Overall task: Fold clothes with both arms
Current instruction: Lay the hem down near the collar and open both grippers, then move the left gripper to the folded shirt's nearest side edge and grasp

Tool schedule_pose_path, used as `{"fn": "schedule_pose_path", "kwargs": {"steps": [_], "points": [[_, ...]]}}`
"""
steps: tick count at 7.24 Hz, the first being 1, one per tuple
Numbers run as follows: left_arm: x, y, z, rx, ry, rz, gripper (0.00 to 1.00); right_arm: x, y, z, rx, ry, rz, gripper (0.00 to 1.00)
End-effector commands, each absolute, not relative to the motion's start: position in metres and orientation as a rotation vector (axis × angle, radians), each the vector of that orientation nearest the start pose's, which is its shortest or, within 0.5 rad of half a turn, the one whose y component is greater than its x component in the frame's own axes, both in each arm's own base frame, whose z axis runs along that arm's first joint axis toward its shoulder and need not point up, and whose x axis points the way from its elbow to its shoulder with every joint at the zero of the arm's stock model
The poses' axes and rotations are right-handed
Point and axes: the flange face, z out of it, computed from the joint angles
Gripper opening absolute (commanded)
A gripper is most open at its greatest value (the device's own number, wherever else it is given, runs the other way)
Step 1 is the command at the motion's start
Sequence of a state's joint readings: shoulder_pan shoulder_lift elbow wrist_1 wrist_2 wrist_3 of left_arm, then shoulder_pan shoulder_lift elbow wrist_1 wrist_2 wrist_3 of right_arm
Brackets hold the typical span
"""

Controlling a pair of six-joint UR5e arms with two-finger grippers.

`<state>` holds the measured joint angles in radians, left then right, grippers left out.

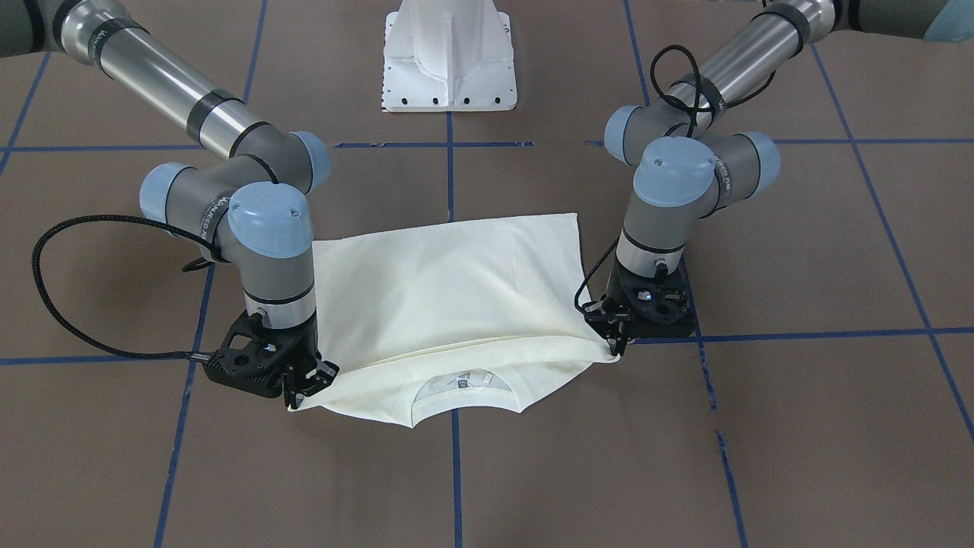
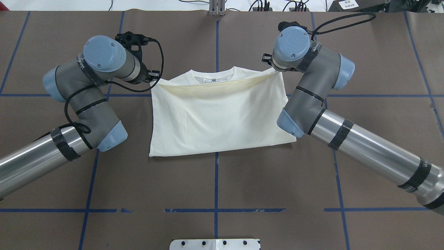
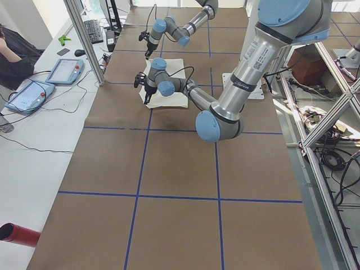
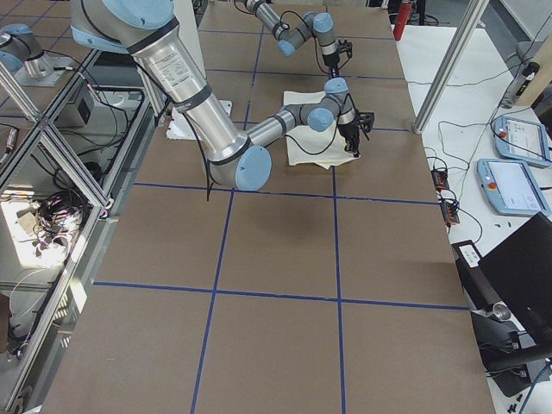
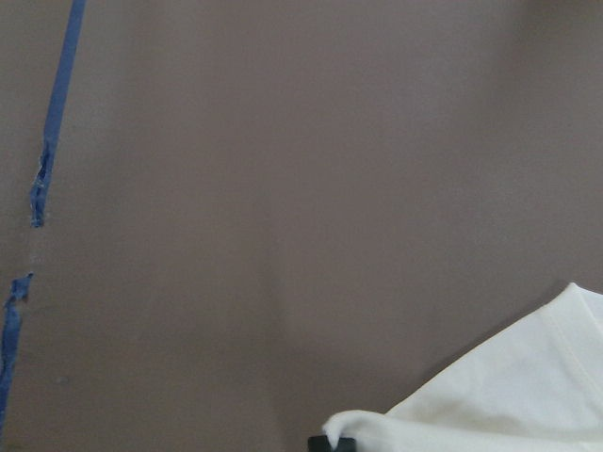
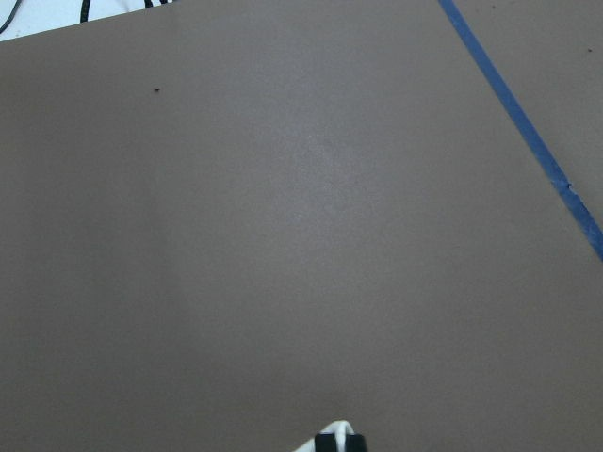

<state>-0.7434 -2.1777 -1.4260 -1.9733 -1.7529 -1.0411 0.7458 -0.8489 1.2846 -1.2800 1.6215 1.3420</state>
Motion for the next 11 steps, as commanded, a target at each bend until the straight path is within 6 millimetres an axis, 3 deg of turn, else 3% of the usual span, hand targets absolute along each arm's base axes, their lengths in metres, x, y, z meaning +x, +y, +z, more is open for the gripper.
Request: {"fn": "schedule_pose_path", "kwargs": {"steps": [1, 2, 3, 5, 6, 7, 9, 10, 11], "points": [[0.461, -0.581, 0.323, 0.382, 0.802, -0.118, 0.07, -0.483, -0.622, 0.327, 0.302, -0.669, 0.472, 0.13], [0.46, -0.579, 0.326, 0.397, 0.82, -0.107, 0.76, -0.486, -0.618, 0.331, 0.298, -0.664, 0.469, 0.99], [0.459, -0.577, 0.324, 0.428, 0.833, -0.061, 1.0, -0.484, -0.617, 0.328, 0.302, -0.671, 0.457, 1.0], [0.451, -0.568, 0.308, 0.461, 0.859, -0.026, 1.0, -0.458, -0.625, 0.318, 0.334, -0.688, 0.306, 1.0], [0.438, -0.541, 0.299, 0.449, 0.918, 0.003, 1.0, -0.434, -0.614, 0.326, 0.322, -0.717, 0.229, 1.0], [0.43, -0.501, 0.297, 0.4, 0.981, 0.015, 1.0, -0.42, -0.605, 0.326, 0.335, -0.733, 0.204, 1.0], [0.468, -0.421, 0.301, 0.32, 1.021, -0.028, 1.0, -0.419, -0.603, 0.324, 0.338, -0.736, 0.202, 1.0], [0.479, -0.398, 0.309, 0.285, 1.022, -0.041, 0.99, -0.42, -0.603, 0.324, 0.339, -0.737, 0.202, 1.0], [0.482, -0.388, 0.316, 0.267, 1.016, -0.053, 0.84, -0.42, -0.603, 0.324, 0.338, -0.736, 0.203, 1.0]]}}
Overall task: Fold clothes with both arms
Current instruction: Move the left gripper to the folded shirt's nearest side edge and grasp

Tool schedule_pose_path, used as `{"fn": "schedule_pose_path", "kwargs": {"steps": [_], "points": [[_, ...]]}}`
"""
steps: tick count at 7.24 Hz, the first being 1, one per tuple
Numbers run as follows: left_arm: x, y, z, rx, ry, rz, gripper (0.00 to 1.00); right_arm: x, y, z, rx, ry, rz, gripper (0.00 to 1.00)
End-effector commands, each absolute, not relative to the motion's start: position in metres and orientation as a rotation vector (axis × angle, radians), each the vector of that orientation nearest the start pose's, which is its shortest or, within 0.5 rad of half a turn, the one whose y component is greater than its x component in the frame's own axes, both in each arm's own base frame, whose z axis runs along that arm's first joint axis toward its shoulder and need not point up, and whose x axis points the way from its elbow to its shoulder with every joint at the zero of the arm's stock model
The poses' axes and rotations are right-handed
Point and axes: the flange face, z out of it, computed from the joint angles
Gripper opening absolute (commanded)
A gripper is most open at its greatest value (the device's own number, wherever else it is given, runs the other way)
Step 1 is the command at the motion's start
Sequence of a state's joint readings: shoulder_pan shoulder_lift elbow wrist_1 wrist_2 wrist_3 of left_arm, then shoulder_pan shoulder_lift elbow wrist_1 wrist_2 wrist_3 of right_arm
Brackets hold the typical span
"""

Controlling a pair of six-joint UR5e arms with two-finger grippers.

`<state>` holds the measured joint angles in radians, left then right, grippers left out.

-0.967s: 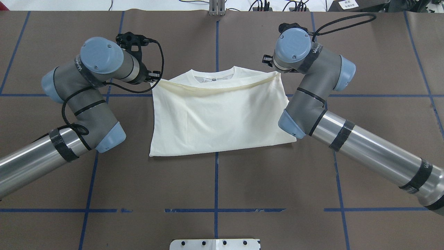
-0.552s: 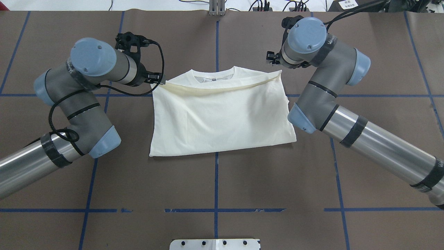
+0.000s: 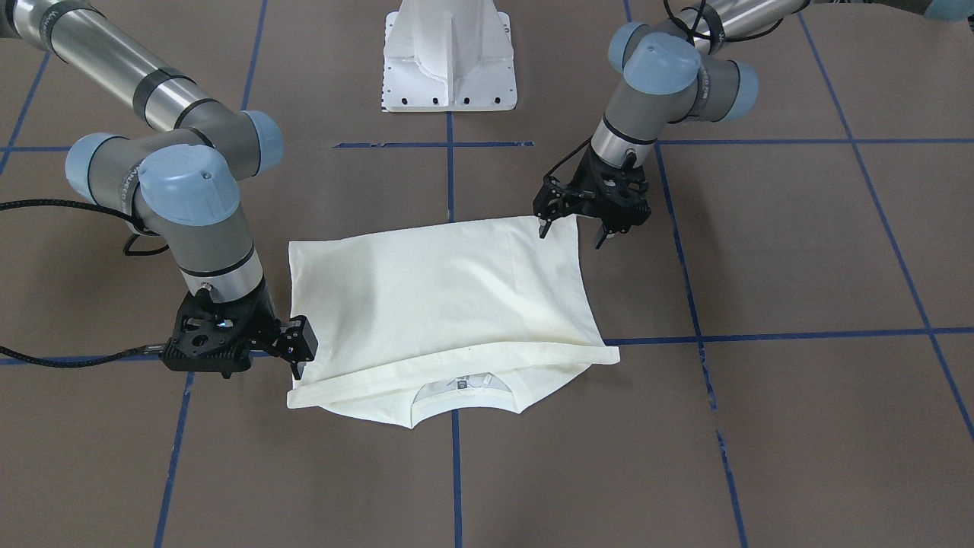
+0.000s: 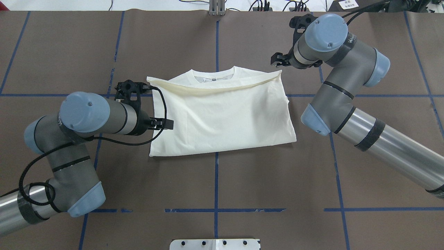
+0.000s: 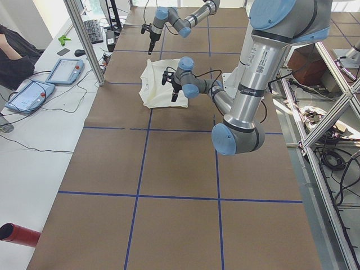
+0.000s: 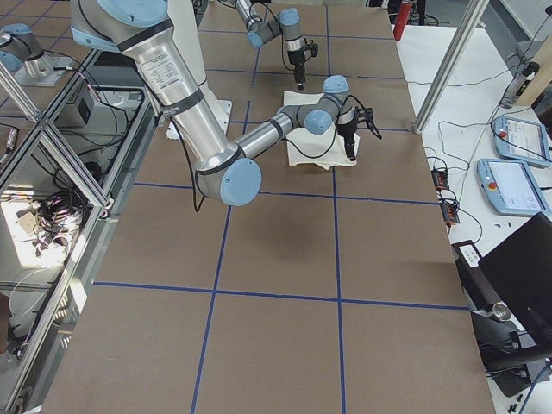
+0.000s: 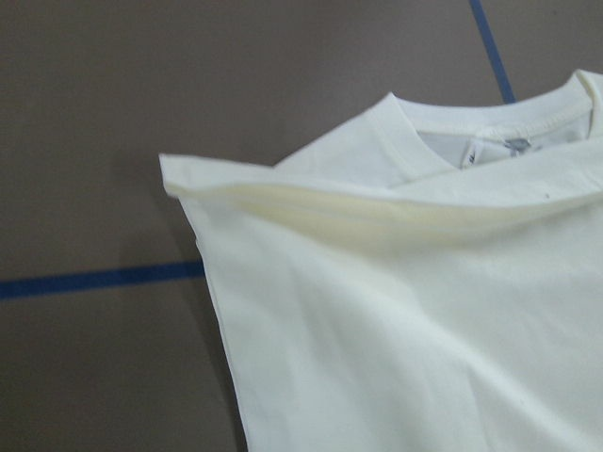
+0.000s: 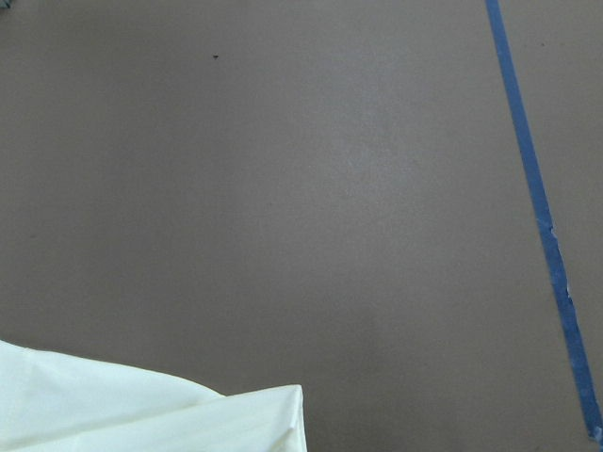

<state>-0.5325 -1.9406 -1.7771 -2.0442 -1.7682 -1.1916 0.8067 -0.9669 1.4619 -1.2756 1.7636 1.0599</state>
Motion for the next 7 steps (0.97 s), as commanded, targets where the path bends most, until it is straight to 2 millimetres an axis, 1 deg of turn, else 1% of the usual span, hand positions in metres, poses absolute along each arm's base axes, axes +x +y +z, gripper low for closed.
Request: {"fn": "schedule_pose_path", "kwargs": {"steps": [1, 3, 4, 5, 6, 7], "points": [[0.481, -0.382, 0.33, 0.272, 0.987, -0.061, 0.75, -0.42, -0.602, 0.324, 0.337, -0.736, 0.205, 1.0], [0.484, -0.38, 0.338, 0.269, 0.974, -0.06, 0.74, -0.422, -0.602, 0.324, 0.34, -0.736, 0.207, 1.0], [0.488, -0.375, 0.337, 0.263, 0.977, -0.053, 0.74, -0.422, -0.602, 0.323, 0.34, -0.737, 0.208, 1.0], [0.498, -0.364, 0.34, 0.25, 0.974, -0.035, 0.69, -0.422, -0.602, 0.323, 0.34, -0.737, 0.208, 1.0], [0.501, -0.36, 0.341, 0.244, 0.972, -0.027, 0.63, -0.422, -0.602, 0.324, 0.339, -0.736, 0.21, 1.0], [0.503, -0.358, 0.342, 0.242, 0.971, -0.024, 0.6, -0.422, -0.602, 0.326, 0.339, -0.732, 0.208, 1.0]]}}
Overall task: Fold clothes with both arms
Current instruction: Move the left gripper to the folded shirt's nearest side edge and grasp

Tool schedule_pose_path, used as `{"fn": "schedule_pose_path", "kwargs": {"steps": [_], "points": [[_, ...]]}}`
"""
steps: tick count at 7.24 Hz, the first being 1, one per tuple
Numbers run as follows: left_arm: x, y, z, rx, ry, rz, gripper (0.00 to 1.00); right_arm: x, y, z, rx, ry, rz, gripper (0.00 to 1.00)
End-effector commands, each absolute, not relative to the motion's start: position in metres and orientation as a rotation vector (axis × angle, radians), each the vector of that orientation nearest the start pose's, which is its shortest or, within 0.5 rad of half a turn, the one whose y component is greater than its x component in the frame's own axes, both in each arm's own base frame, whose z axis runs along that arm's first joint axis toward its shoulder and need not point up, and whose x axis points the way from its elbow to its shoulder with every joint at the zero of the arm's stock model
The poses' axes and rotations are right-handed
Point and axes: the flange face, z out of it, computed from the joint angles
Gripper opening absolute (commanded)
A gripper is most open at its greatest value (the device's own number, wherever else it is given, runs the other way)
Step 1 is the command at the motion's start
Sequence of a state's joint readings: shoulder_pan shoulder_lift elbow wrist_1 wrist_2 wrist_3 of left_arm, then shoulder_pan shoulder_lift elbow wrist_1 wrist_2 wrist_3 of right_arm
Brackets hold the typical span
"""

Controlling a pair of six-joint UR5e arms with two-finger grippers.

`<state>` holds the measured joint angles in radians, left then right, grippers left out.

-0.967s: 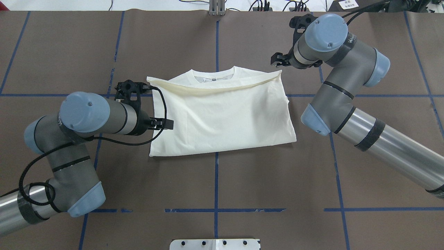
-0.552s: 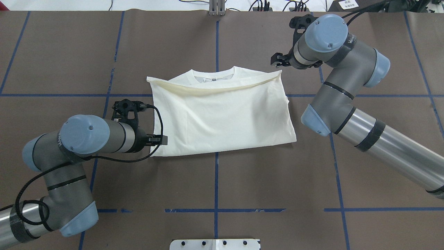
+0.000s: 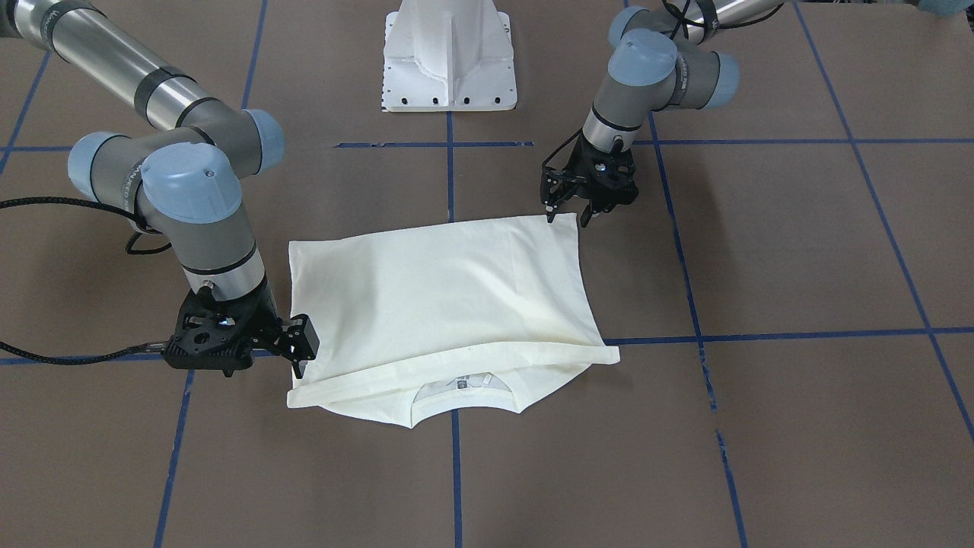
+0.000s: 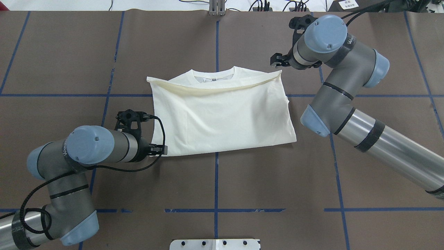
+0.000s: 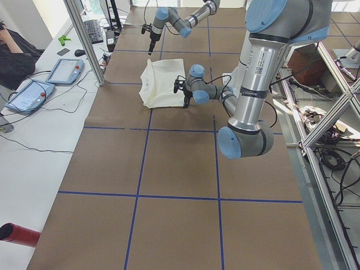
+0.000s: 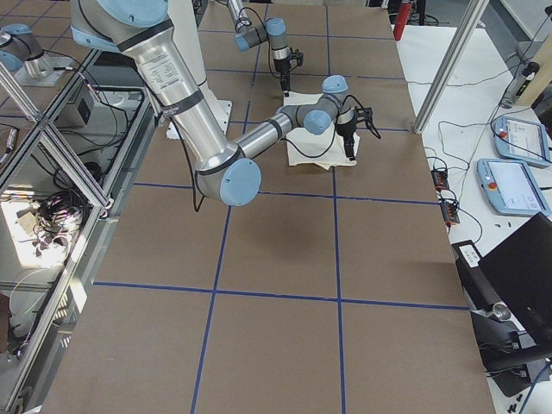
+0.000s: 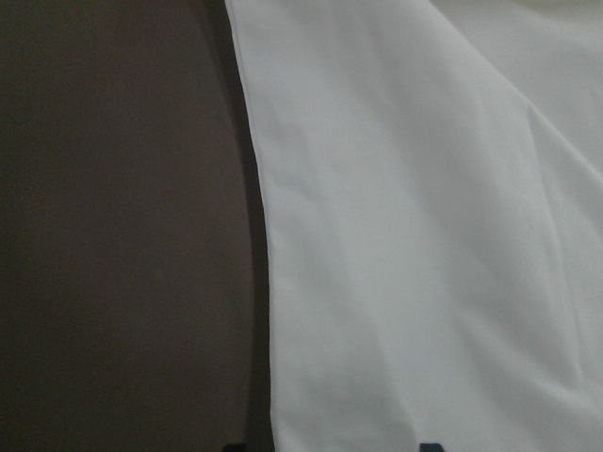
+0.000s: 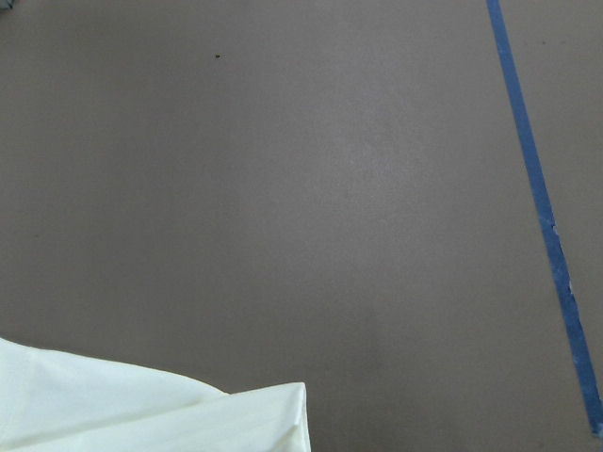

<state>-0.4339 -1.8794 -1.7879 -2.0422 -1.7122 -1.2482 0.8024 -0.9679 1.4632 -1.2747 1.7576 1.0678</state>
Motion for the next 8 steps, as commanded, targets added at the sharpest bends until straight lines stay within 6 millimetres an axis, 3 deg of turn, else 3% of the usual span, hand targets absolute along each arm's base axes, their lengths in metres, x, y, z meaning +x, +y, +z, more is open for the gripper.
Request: {"fn": "schedule_pose_path", "kwargs": {"steps": [1, 3, 6, 8], "points": [[0.5027, -0.3584, 0.3415, 0.242, 0.972, -0.024, 0.59, -0.4224, -0.6006, 0.328, 0.338, -0.729, 0.203, 1.0], [0.505, -0.3564, 0.3432, 0.238, 0.969, -0.02, 0.58, -0.4224, -0.6006, 0.3281, 0.339, -0.729, 0.201, 1.0], [0.5057, -0.355, 0.3442, 0.24, 0.966, -0.017, 0.0, -0.4233, -0.6, 0.3299, 0.337, -0.727, 0.199, 1.0], [0.4995, -0.3596, 0.3436, 0.275, 0.954, -0.026, 0.0, -0.425, -0.5985, 0.3329, 0.333, -0.724, 0.197, 1.0]]}}
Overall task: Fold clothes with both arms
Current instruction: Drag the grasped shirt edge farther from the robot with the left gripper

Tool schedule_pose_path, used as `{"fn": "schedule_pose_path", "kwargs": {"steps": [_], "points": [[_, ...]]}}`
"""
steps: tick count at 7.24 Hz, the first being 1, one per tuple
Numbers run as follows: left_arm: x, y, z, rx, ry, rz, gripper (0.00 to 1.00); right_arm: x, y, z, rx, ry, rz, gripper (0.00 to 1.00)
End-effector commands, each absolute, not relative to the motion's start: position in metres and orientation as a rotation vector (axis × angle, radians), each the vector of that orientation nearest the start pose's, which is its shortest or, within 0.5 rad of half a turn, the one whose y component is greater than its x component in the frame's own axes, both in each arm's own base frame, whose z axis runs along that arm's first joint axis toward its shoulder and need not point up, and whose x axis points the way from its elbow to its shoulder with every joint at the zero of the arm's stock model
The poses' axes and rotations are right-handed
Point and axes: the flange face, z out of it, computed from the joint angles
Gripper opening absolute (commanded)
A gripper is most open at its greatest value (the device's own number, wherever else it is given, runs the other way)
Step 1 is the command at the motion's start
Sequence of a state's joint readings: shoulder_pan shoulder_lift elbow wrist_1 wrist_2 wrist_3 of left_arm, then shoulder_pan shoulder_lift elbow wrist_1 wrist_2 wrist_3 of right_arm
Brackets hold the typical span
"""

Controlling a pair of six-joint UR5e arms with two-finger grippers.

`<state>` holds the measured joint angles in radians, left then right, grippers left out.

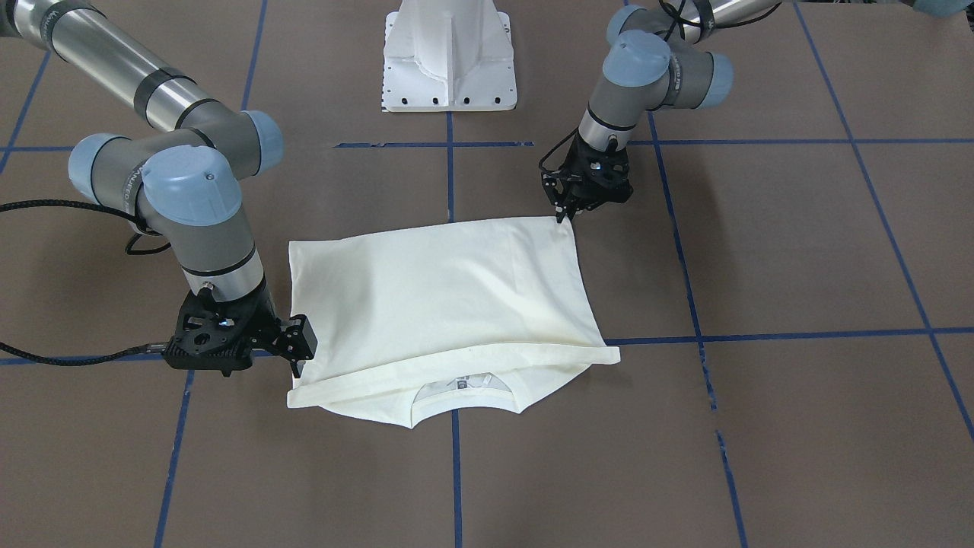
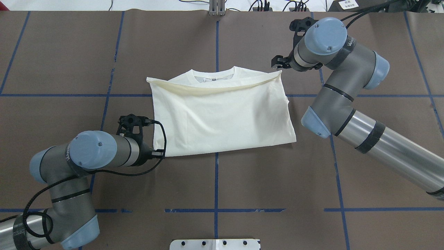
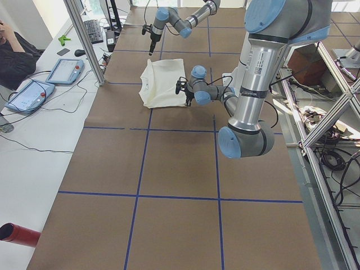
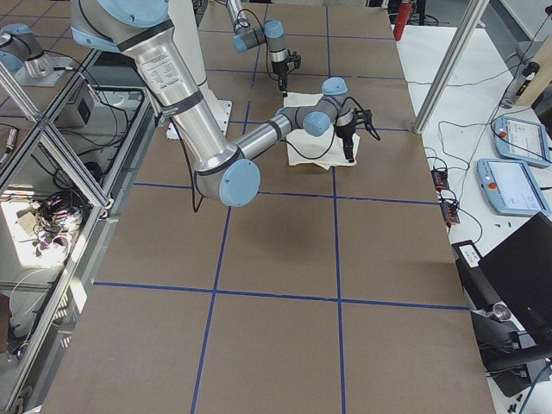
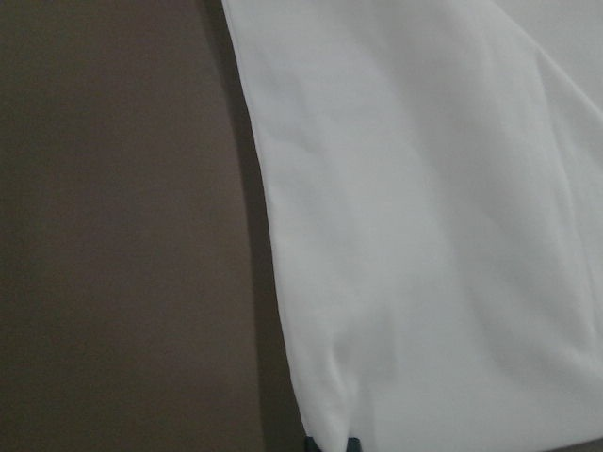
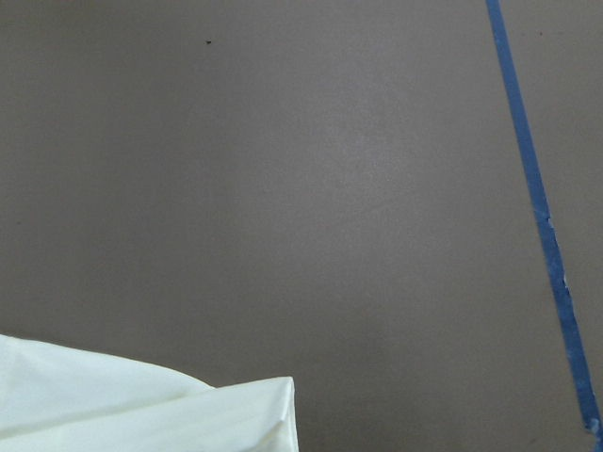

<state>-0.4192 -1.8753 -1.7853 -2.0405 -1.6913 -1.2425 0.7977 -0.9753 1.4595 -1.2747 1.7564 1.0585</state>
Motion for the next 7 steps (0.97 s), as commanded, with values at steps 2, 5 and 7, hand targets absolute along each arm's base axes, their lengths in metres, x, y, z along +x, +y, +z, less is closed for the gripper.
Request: {"fn": "schedule_pose_path", "kwargs": {"steps": [2, 5, 7], "points": [[0.474, -0.386, 0.365, 0.355, 0.888, 0.049, 0.0, -0.426, -0.597, 0.335, 0.33, -0.722, 0.193, 1.0], [0.4, -0.52, 0.407, 0.506, 0.699, 0.08, 0.0, -0.426, -0.597, 0.334, 0.329, -0.724, 0.194, 1.0], [0.397, -0.602, 0.408, 0.516, 0.628, 0.04, 0.0, -0.426, -0.598, 0.33, 0.332, -0.729, 0.195, 1.0]]}}
